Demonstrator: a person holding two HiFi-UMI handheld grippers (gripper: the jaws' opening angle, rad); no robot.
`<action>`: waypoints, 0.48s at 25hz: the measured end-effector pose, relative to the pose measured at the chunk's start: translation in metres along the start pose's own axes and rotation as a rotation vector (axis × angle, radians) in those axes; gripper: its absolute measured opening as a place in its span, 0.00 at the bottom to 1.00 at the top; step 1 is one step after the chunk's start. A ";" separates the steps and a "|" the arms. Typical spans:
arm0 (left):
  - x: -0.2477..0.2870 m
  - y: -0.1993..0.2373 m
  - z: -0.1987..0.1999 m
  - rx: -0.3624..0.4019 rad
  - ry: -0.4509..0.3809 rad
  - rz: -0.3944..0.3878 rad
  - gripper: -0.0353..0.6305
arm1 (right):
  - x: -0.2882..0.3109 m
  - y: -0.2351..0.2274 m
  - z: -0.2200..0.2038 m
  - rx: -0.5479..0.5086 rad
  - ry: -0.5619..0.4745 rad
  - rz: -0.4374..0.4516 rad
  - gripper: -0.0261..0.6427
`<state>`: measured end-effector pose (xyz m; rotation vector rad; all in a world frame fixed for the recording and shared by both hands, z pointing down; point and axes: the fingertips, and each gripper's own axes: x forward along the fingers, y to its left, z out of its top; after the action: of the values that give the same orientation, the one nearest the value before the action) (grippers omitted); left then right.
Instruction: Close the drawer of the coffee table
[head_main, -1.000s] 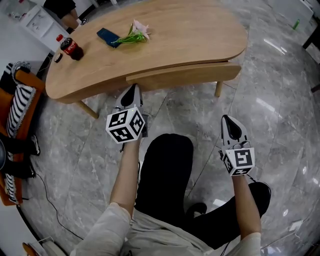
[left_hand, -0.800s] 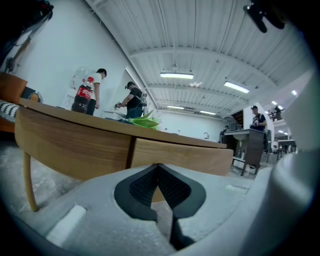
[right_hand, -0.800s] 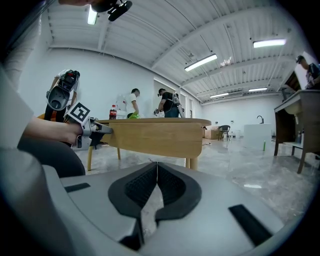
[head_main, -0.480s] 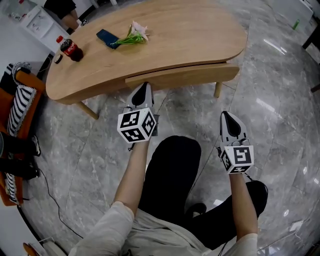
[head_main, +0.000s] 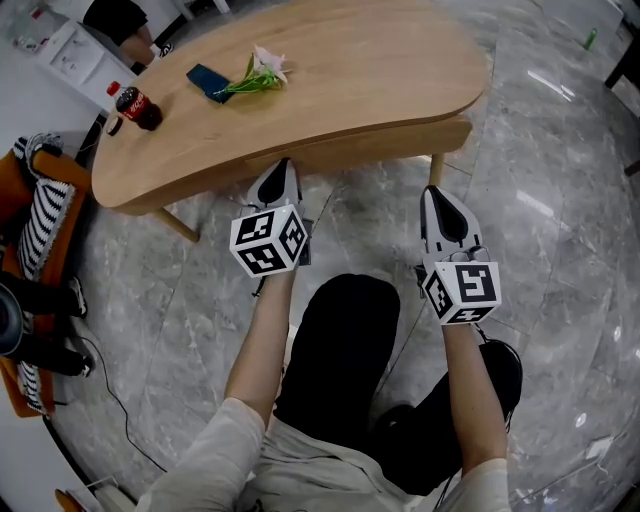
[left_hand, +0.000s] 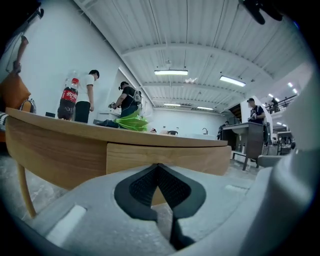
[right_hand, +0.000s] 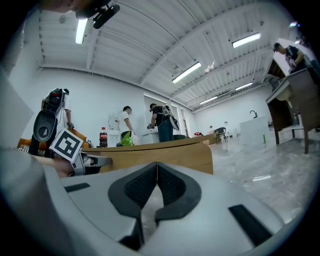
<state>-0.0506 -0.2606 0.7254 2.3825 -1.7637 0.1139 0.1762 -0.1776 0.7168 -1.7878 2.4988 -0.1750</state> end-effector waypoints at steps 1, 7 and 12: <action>0.002 0.001 0.001 0.000 0.000 0.003 0.07 | 0.000 0.002 0.000 -0.003 0.000 0.003 0.06; 0.013 0.006 0.004 0.006 -0.015 -0.001 0.07 | -0.005 -0.004 -0.005 -0.031 0.029 -0.002 0.06; 0.019 0.008 0.006 -0.009 -0.025 0.005 0.07 | -0.013 -0.020 -0.008 -0.023 0.046 -0.031 0.06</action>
<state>-0.0529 -0.2815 0.7232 2.3838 -1.7769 0.0774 0.1983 -0.1710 0.7269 -1.8525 2.5153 -0.1914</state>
